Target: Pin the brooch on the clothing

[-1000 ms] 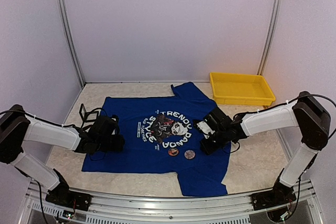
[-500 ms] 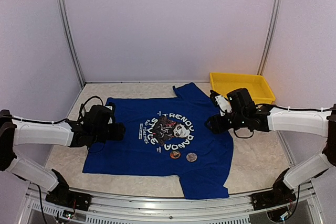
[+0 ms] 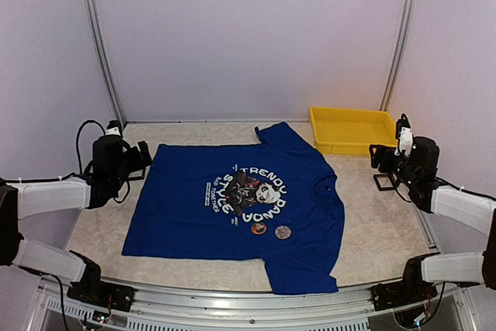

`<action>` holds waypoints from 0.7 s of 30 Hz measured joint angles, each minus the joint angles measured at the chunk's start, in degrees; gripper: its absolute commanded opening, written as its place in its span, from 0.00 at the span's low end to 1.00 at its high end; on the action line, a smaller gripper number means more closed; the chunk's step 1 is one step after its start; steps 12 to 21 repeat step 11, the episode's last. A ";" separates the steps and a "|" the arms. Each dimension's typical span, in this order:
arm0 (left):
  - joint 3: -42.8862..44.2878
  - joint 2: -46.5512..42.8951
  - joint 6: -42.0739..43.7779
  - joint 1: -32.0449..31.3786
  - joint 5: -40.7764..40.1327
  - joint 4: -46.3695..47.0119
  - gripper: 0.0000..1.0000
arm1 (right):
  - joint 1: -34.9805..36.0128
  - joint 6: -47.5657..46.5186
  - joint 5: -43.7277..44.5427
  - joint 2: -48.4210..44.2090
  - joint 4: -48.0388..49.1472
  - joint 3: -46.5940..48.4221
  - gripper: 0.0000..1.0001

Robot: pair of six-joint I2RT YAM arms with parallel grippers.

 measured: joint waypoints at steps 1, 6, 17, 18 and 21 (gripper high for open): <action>-2.49 -1.05 -0.13 1.73 -1.14 1.70 0.99 | -0.02 0.52 2.05 -0.46 1.68 -1.68 0.79; -10.40 -3.87 -0.33 5.42 -6.95 6.54 0.99 | -0.02 2.73 10.56 -0.85 8.96 -9.09 0.78; -11.89 -6.14 1.40 6.05 -10.40 9.94 0.99 | -0.02 3.34 14.19 -0.85 13.49 -13.20 0.77; -11.89 -6.14 1.40 6.05 -10.40 9.94 0.99 | -0.02 3.34 14.19 -0.85 13.49 -13.20 0.77; -11.89 -6.14 1.40 6.05 -10.40 9.94 0.99 | -0.02 3.34 14.19 -0.85 13.49 -13.20 0.77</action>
